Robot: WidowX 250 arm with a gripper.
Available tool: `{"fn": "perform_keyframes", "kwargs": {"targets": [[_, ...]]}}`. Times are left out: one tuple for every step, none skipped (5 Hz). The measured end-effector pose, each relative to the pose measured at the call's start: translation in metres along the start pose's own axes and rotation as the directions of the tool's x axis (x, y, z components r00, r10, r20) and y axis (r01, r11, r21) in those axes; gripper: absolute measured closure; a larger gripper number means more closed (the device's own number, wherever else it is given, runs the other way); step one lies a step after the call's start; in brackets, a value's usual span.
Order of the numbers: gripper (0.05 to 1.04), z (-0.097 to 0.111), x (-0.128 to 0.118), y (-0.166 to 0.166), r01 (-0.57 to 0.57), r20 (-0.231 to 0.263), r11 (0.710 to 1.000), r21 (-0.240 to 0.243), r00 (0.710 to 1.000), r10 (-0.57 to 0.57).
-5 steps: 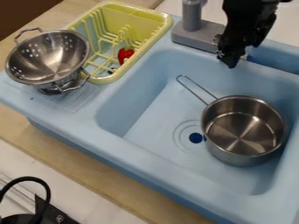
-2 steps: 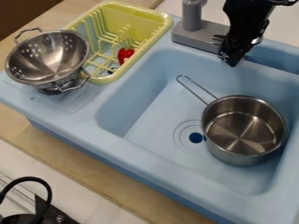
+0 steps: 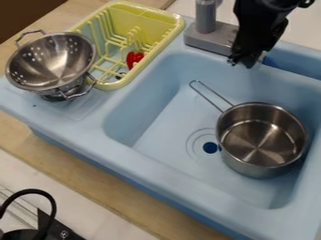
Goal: Put the fork inside the silver pan in the sink
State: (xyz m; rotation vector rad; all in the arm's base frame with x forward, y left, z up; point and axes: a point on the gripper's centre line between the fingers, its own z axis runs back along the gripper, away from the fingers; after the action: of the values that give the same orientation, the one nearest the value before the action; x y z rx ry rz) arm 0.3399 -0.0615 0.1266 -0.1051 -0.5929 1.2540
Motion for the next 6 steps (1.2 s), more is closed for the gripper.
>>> {"fn": "perform_keyframes", "kwargs": {"targets": [[0.622, 0.010, -0.001, 0.004, 0.081, 0.033, 0.989, -0.123, 0.996, -0.078], [0.623, 0.028, 0.006, 0.007, 0.090, 0.057, 0.977, -0.192, 0.995, -0.081], [0.624, 0.040, 0.004, 0.009, 0.071, 0.059, 0.972, -0.225, 0.996, -0.060], [0.625, 0.054, 0.000, 0.010, 0.074, 0.067, 0.969, -0.236, 0.996, -0.060], [0.634, 0.066, -0.004, 0.013, 0.087, 0.091, 0.968, -0.234, 0.994, -0.067], [0.635, 0.078, -0.008, 0.012, 0.105, 0.104, 0.969, -0.223, 0.991, -0.084]]}}
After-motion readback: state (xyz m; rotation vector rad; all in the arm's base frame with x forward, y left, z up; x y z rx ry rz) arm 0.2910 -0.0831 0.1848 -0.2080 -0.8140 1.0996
